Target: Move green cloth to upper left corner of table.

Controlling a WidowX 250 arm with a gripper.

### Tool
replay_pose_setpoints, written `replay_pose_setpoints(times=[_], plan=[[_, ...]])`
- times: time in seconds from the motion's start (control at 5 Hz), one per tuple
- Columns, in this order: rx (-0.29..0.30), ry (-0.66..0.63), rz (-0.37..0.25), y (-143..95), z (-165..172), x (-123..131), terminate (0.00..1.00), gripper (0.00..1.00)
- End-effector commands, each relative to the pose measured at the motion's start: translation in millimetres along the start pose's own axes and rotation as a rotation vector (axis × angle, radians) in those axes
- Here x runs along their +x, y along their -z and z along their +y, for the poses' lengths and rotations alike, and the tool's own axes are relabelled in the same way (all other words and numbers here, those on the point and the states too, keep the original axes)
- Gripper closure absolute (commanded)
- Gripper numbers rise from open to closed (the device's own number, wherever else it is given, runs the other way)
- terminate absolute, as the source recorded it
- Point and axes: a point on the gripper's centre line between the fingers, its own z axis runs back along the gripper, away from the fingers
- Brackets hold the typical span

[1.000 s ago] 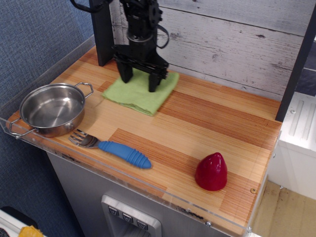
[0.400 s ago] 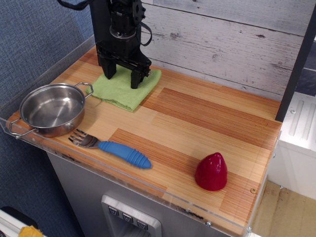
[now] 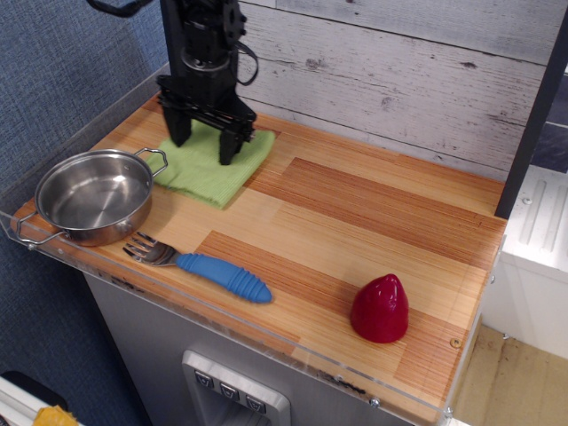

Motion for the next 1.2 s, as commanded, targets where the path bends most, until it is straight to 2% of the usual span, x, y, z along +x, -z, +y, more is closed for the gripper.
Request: replay_pose_setpoints(times=[0.0, 0.2, 0.4, 0.6, 0.8, 1.0], plan=[[0.041, -0.024, -0.127, -61.1, 9.9, 9.3, 0.0, 0.0], [0.069, -0.045, -0.122, -77.6, 10.5, 9.0, 0.0, 0.0], [0.066, -0.048, -0.116, -90.6, 5.7, 0.6, 0.0, 0.0], [0.062, -0.071, -0.049, -95.1, -2.7, -11.4, 0.0, 0.0], [0.006, -0.035, -0.07, -115.8, -35.9, -16.1, 0.0, 0.0], [-0.067, 0.009, -0.115, -130.3, -66.9, -26.8, 0.0, 0.0]])
